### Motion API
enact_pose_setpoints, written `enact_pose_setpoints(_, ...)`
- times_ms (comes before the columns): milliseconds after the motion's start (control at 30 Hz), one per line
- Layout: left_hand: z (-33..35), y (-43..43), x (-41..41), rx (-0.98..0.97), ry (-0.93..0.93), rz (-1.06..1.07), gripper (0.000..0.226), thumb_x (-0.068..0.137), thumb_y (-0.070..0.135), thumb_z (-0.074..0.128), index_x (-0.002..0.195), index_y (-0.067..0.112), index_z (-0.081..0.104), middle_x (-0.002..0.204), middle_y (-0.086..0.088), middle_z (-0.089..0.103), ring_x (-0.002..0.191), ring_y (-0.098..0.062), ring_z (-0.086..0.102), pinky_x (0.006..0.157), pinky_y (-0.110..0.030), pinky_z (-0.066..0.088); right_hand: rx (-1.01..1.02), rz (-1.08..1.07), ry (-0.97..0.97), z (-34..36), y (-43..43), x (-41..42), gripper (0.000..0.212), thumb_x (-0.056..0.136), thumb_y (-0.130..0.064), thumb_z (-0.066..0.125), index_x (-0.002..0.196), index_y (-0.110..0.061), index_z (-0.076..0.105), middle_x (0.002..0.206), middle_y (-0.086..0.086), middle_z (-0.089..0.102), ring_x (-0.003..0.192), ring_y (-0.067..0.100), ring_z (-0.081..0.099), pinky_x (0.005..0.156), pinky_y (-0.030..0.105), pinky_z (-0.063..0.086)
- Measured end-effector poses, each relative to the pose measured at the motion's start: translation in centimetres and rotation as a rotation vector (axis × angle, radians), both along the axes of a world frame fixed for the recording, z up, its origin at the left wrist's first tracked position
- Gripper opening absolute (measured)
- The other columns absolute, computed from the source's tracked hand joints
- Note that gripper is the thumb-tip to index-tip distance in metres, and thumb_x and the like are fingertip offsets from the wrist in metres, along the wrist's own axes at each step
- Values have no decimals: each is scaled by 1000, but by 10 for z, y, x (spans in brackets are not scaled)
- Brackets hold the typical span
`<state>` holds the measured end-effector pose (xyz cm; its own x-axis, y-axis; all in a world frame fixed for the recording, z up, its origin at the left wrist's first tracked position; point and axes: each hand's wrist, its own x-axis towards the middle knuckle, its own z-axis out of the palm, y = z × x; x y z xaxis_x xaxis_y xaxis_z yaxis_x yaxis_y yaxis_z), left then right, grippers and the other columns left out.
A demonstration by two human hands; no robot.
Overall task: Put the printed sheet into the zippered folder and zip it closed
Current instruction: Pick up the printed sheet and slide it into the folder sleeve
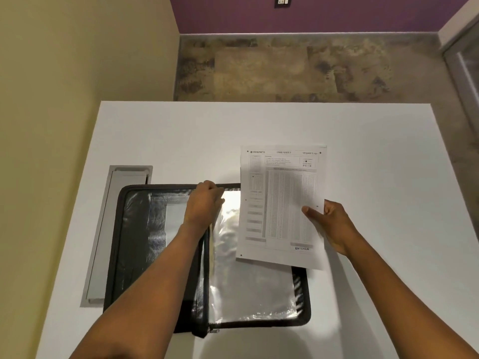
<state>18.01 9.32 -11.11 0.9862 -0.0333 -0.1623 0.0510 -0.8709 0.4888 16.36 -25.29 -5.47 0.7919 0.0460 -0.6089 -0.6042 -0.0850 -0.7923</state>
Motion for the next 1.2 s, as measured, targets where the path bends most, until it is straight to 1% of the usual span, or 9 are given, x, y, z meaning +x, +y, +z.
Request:
enact_pose_setpoints(133,0,2,3,31,-9,29,14,95,13,68,97,11,81,105,-3,69,100,-26,62,77,-39,54,1,0,-11,1,-6,3,22,97,-20,72,117,-15,76,111,3,81,100,25,79,80,32,65)
enact_pose_setpoints(300,2,2,5,-37,38,84,15,95,16,67,101,17,80,110,2,70,108,-20,58,78,-32,46,-23,-3,-32,3,-12,7,25,95,-22,74,119,-15,75,113,2,80,102,24,78,92,40,62)
enact_pose_setpoints(467,4,1,8,-38,44,77,15,93,15,66,97,17,79,108,5,69,106,-18,58,77,-32,47,-25,-21,-59,6,-15,9,28,94,-21,75,121,-16,75,116,0,80,105,23,78,95,40,60)
enact_pose_setpoints(567,6,1,10,-27,65,65,13,91,14,65,95,15,77,105,4,70,105,-20,59,80,-37,52,-24,-18,-73,7,-15,10,28,93,-22,75,121,-20,75,117,-3,79,107,21,77,95,37,59)
enact_pose_setpoints(700,9,1,13,-8,114,39,11,88,13,61,90,16,71,100,4,68,101,-21,59,80,-41,53,-17,-33,-76,6,-16,8,28,93,-20,76,121,-17,75,119,-1,79,109,21,76,101,41,56)
enact_pose_setpoints(800,14,-3,15,1,148,28,13,90,18,55,88,21,67,88,5,68,89,-23,62,70,-36,51,-21,-36,-72,6,-17,6,28,92,-21,77,119,-18,76,118,0,79,109,21,76,103,42,55)
enact_pose_setpoints(933,21,-5,23,-89,186,-11,15,83,18,63,88,26,74,83,11,69,82,-15,64,62,-20,44,-21,-43,-69,8,-17,4,26,92,-20,77,118,-20,77,119,0,79,109,21,76,103,42,55)
enact_pose_setpoints(1067,21,-6,29,-104,207,-22,20,83,14,64,81,25,81,80,10,73,78,-11,68,61,-25,49,-26,-49,-71,11,-19,2,24,92,-20,77,116,-23,78,119,0,79,110,21,76,103,42,54)
enact_pose_setpoints(1200,20,-3,28,-111,191,-10,12,88,21,72,96,23,82,86,7,78,81,-14,69,67,-25,51,-40,-48,-77,15,-21,1,22,92,-22,78,113,-27,79,118,-1,79,109,20,76,103,41,54)
